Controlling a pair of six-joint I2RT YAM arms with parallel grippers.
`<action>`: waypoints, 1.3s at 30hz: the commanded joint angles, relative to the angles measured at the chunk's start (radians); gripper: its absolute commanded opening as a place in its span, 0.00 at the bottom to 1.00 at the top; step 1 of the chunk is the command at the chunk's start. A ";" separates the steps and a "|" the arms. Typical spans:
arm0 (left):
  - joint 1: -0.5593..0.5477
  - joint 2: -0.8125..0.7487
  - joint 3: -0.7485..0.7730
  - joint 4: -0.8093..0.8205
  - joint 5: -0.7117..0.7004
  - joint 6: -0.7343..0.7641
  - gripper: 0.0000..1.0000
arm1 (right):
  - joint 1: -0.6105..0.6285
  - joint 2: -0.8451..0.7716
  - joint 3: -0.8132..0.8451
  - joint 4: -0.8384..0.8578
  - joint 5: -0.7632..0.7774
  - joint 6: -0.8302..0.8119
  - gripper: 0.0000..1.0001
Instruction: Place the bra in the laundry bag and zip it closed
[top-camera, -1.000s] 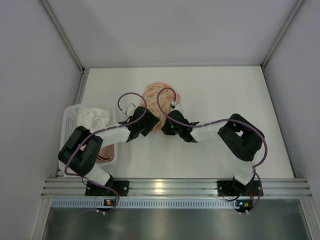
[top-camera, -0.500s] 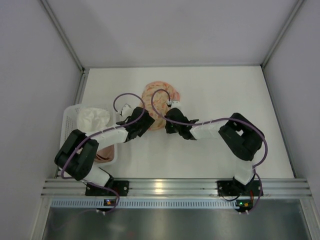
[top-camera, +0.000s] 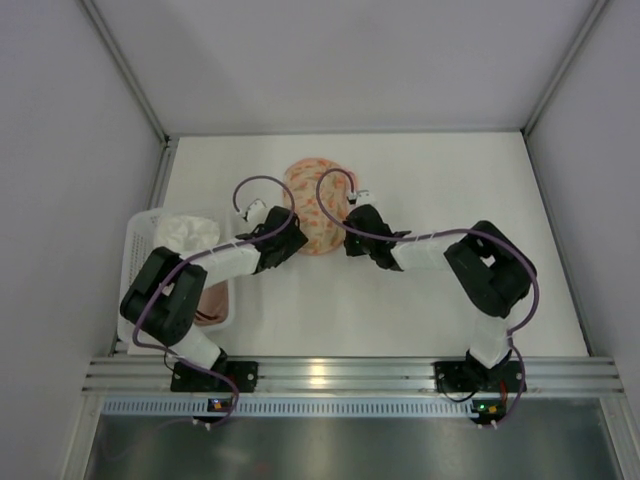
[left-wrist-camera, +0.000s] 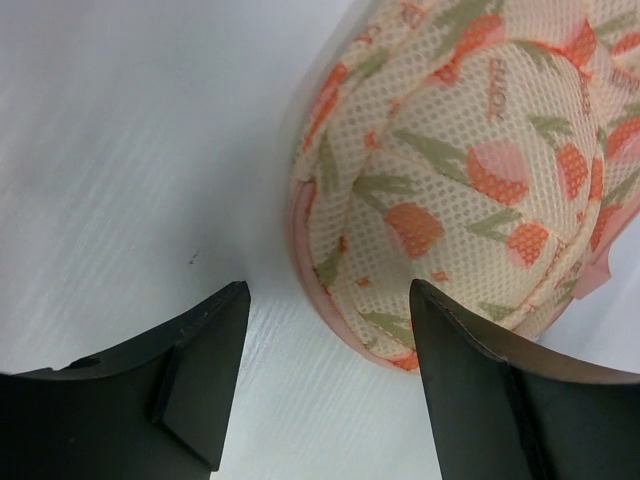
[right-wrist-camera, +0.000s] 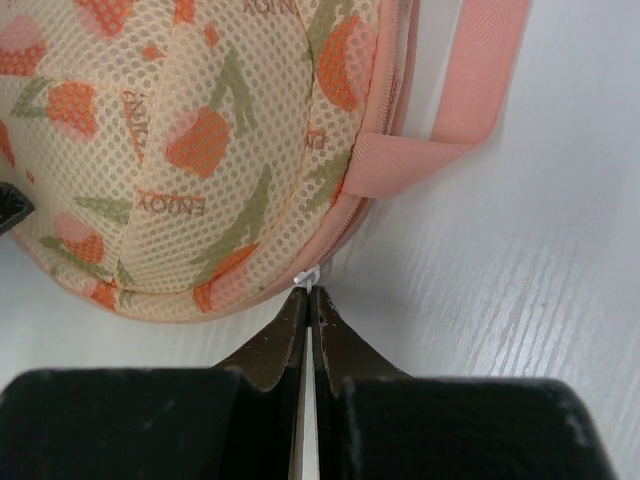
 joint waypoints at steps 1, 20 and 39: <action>0.006 0.023 0.050 -0.006 0.080 0.203 0.70 | 0.004 -0.019 -0.050 -0.047 -0.068 -0.017 0.00; -0.126 -0.342 0.011 -0.026 0.217 0.467 0.73 | 0.025 -0.185 -0.052 0.075 -0.331 0.247 0.00; -0.227 -0.348 -0.049 -0.017 0.174 1.000 0.64 | -0.010 -0.242 0.126 -0.251 -0.350 0.008 0.00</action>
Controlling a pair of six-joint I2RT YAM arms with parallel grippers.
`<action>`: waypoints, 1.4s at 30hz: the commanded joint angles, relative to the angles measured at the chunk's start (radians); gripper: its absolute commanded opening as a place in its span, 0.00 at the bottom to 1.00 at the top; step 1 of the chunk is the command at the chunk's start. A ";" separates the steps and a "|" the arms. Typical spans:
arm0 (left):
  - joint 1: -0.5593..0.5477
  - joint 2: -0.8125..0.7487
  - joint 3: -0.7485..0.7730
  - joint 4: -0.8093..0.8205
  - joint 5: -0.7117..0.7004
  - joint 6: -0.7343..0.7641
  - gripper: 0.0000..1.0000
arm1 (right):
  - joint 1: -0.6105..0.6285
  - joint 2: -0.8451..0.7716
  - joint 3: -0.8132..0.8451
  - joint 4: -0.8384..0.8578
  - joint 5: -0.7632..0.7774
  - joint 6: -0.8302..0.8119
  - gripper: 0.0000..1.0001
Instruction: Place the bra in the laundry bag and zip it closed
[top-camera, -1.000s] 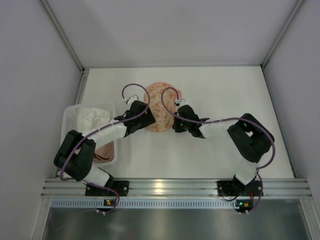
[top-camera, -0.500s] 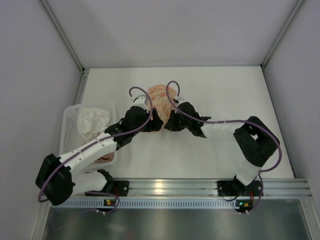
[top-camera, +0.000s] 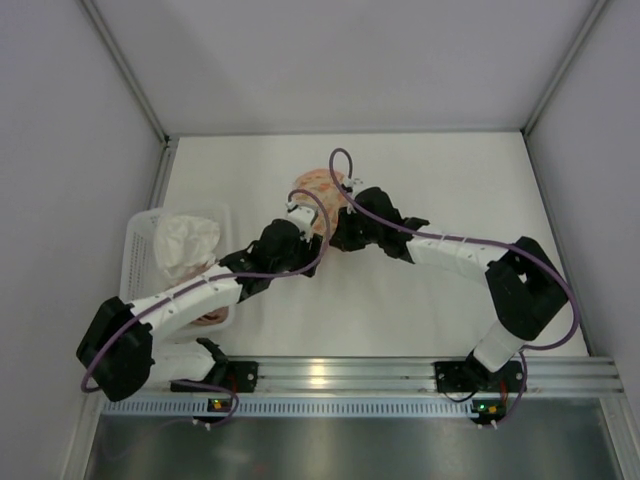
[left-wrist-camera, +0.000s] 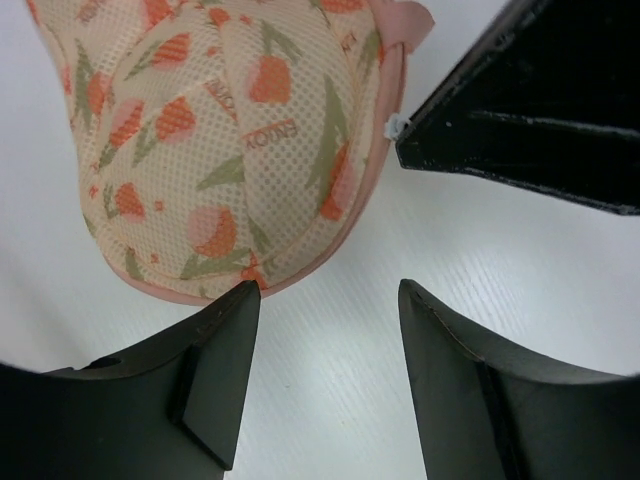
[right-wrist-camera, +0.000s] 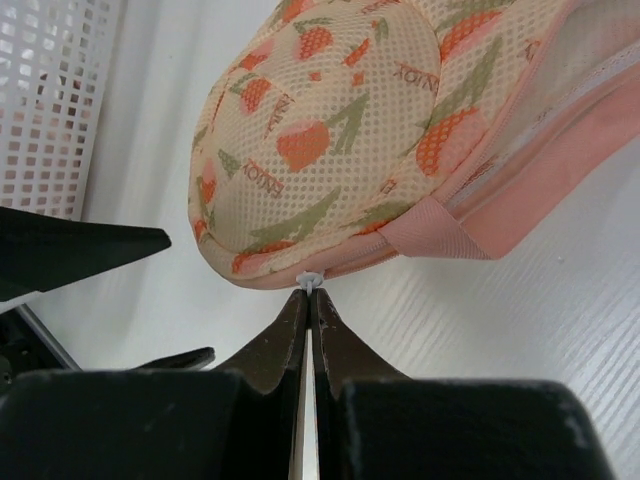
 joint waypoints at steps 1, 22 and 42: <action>-0.063 0.030 0.005 0.039 -0.081 0.105 0.63 | -0.012 -0.028 0.053 -0.045 -0.042 -0.050 0.00; -0.100 0.155 -0.018 0.202 -0.148 0.150 0.10 | -0.017 -0.063 -0.010 0.033 -0.121 0.057 0.00; -0.100 -0.006 -0.056 0.125 -0.120 0.117 0.00 | -0.122 -0.044 -0.038 -0.070 -0.004 -0.069 0.00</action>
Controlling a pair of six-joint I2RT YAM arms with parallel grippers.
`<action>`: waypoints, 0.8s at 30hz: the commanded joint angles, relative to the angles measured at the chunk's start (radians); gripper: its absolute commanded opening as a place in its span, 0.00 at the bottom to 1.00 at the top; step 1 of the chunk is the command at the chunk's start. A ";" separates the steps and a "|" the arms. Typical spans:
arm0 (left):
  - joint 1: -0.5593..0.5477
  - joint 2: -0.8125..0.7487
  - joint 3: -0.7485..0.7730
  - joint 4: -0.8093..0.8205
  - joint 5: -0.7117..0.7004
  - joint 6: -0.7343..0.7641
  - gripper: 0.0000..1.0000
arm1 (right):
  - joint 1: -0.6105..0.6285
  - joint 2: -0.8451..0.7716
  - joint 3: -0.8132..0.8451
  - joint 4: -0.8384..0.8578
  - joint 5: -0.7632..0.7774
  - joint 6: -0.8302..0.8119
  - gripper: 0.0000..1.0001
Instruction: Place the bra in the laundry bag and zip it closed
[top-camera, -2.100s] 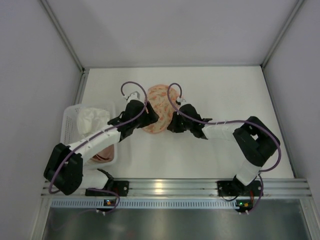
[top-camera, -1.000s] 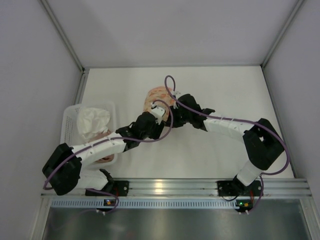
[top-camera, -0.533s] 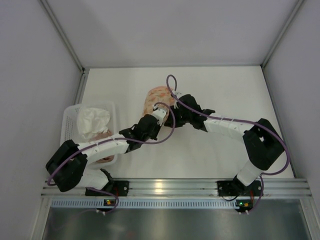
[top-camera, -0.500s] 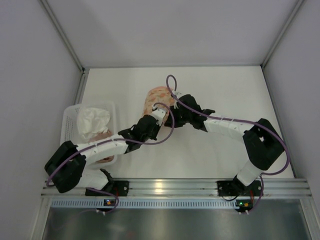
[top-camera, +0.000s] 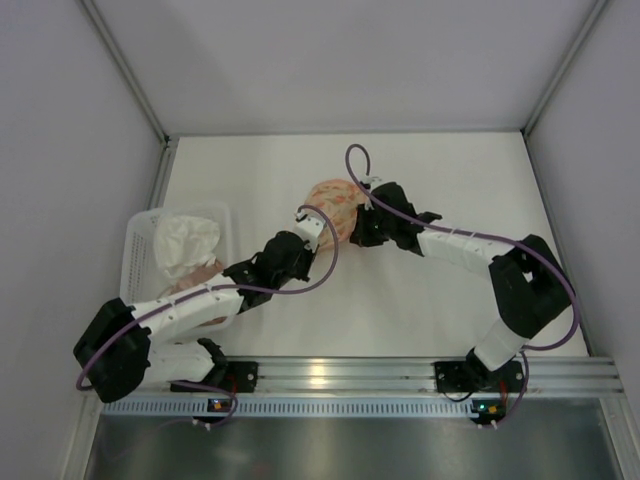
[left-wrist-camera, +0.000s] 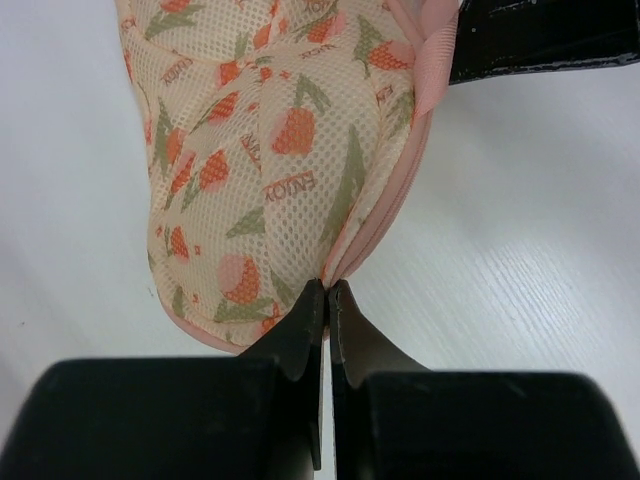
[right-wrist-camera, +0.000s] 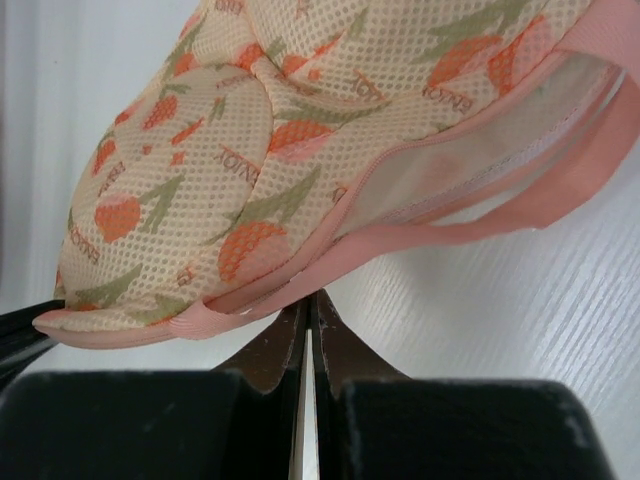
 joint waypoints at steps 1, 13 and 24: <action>0.000 0.002 0.023 -0.002 -0.012 -0.021 0.00 | -0.008 -0.040 -0.025 0.028 -0.010 -0.004 0.00; 0.007 -0.055 0.061 -0.112 -0.107 -0.119 0.00 | -0.043 -0.066 -0.108 -0.016 0.303 0.042 0.00; 0.036 -0.108 0.061 -0.194 -0.133 -0.199 0.00 | -0.126 -0.078 -0.132 0.004 0.379 0.059 0.00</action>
